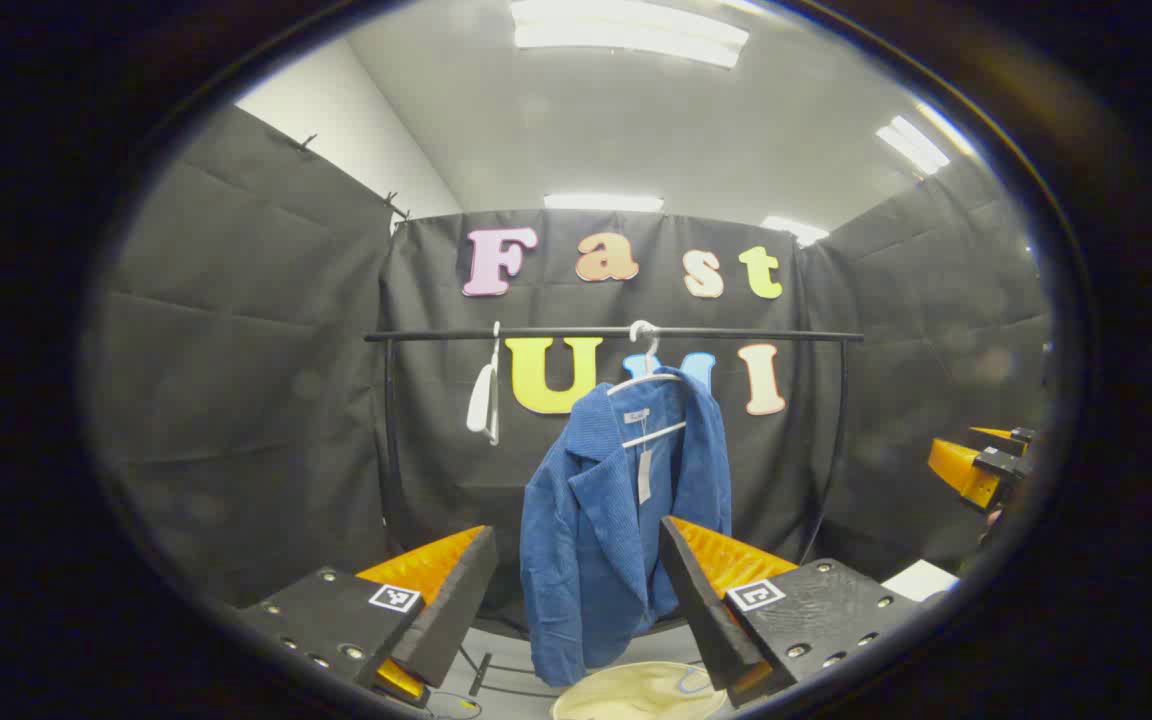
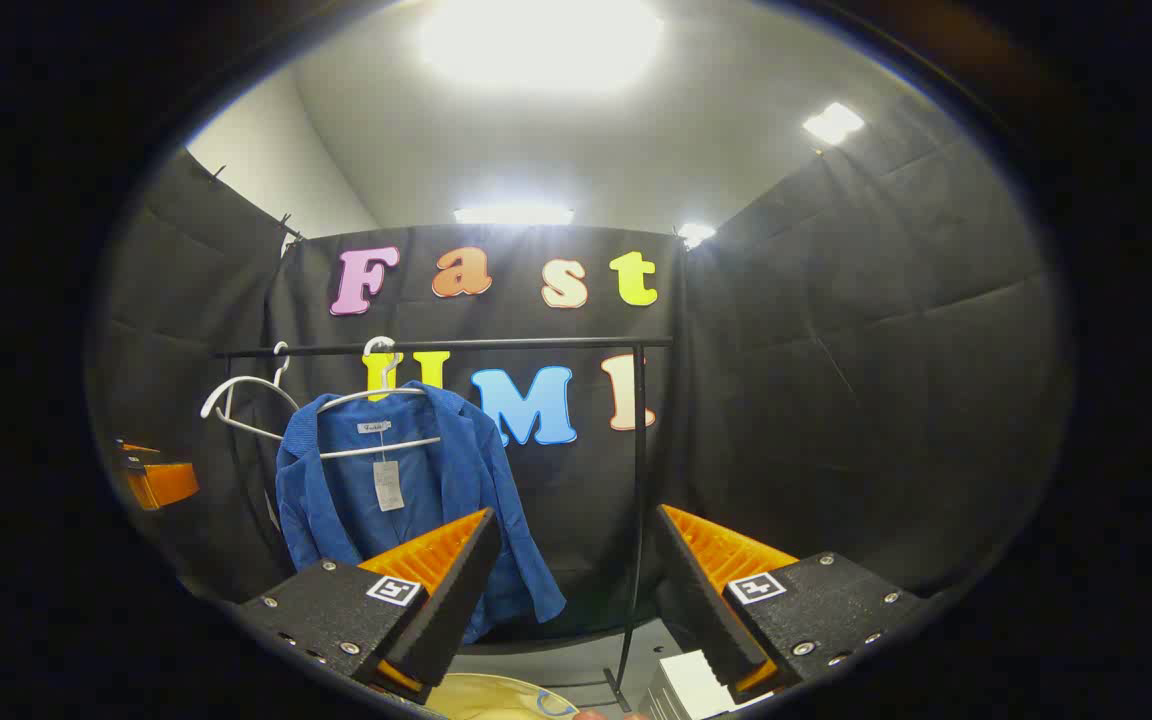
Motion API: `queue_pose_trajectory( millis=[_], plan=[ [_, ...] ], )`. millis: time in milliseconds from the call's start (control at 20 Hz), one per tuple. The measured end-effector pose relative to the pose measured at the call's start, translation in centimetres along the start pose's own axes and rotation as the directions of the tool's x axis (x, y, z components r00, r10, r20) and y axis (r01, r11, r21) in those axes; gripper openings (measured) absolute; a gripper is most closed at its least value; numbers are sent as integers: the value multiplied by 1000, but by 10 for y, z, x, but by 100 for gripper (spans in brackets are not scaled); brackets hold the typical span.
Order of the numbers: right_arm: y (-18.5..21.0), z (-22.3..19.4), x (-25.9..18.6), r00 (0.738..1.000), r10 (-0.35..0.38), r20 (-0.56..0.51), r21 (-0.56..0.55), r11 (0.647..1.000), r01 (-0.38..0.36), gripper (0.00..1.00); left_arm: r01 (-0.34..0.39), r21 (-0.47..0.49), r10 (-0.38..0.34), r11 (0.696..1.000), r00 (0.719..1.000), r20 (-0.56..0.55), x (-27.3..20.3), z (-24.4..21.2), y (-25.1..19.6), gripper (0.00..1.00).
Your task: Grasp the clothes on the hanger with both hands and then place them into the laundry hamper below.
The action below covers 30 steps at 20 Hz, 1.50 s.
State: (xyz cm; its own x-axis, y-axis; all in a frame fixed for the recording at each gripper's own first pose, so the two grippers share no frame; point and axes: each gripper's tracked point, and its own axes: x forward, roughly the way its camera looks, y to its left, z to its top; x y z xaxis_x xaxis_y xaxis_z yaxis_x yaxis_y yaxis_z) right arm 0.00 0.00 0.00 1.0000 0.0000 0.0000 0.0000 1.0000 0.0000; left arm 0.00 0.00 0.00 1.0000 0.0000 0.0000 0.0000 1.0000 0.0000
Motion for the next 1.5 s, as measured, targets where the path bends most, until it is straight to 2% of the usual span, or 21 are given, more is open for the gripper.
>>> queue_pose_trajectory(
  millis=[400,700,1000,1300,1500],
  plan=[
    [-1,-5,-12,1000,-8,-25,7,1000,8,95,-15,-27,14,1000,1000,-19,-16,-15,9,94],
    [10,0,-14,999,24,-26,-9,1000,-24,95,-4,-70,3,998,1000,-25,-21,-14,9,95],
    [26,3,-9,996,78,-41,5,997,-78,95,-36,-82,33,996,999,-33,-20,-10,20,94],
    [50,6,44,987,156,-50,32,987,-154,95,-62,-50,60,997,997,-49,6,-7,14,94],
    [64,6,86,977,210,-48,31,978,-209,95,-82,-39,79,996,995,-58,42,-4,-3,94]
  ],
)
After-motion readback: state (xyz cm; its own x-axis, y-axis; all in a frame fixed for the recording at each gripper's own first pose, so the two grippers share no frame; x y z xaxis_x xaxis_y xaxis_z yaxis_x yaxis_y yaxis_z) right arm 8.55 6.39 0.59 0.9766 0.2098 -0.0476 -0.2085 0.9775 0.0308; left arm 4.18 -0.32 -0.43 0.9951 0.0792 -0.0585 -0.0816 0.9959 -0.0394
